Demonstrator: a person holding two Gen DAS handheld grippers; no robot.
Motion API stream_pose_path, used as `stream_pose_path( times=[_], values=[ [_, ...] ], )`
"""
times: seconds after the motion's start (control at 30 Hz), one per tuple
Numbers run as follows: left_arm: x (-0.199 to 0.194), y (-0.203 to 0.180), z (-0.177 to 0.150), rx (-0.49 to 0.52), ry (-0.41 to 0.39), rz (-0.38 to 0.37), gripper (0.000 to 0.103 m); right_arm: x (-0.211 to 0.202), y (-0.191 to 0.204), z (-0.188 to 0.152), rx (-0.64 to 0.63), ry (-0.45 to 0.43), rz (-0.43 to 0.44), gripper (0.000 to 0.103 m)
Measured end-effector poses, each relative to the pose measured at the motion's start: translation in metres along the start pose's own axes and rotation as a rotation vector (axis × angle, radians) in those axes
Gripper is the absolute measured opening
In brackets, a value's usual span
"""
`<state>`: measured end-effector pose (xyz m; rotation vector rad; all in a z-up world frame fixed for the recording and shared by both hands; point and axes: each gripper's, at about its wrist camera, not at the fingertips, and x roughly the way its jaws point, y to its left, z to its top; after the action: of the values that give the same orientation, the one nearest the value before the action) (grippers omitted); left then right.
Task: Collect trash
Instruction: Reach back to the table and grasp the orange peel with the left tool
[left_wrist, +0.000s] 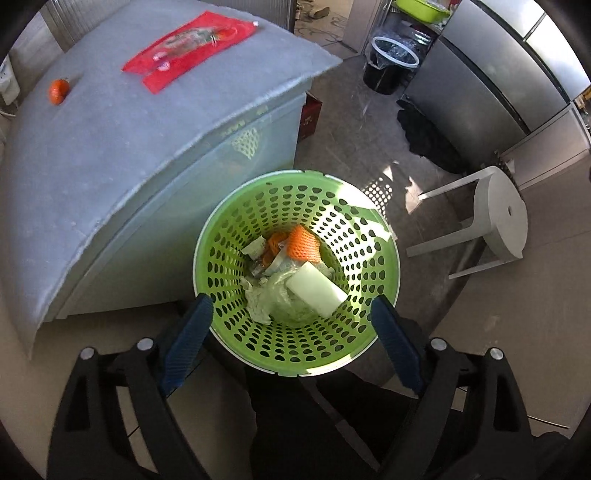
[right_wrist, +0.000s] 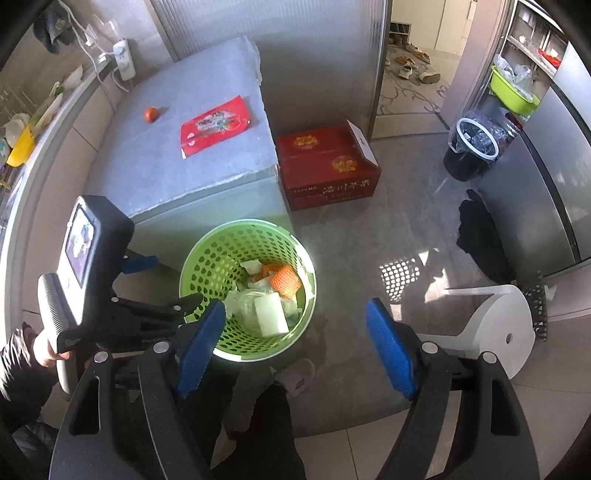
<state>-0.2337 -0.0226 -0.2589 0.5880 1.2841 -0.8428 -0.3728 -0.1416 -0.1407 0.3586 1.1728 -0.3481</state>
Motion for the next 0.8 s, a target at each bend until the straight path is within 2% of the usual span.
stream_pose_path(
  times=[0.2, 0.47, 0.63, 0.8],
  values=[
    [-0.042, 0.020, 0.005, -0.079, -0.054, 0.002, 0.087, -0.008, 0.004, 0.014, -0.002, -0.040, 0.036, 0.078],
    [-0.108, 0.082, 0.012, -0.275, -0.151, 0.072, 0.090, -0.022, 0.022, 0.034, -0.025, -0.102, 0.115, 0.084],
    [-0.125, 0.146, 0.046, -0.374, -0.210, 0.159, 0.090, -0.018, 0.040, 0.052, -0.050, -0.112, 0.136, 0.085],
    [-0.108, 0.214, 0.093, -0.436, -0.223, 0.196, 0.090, 0.001, 0.067, 0.082, -0.045, -0.105, 0.135, 0.090]
  ],
)
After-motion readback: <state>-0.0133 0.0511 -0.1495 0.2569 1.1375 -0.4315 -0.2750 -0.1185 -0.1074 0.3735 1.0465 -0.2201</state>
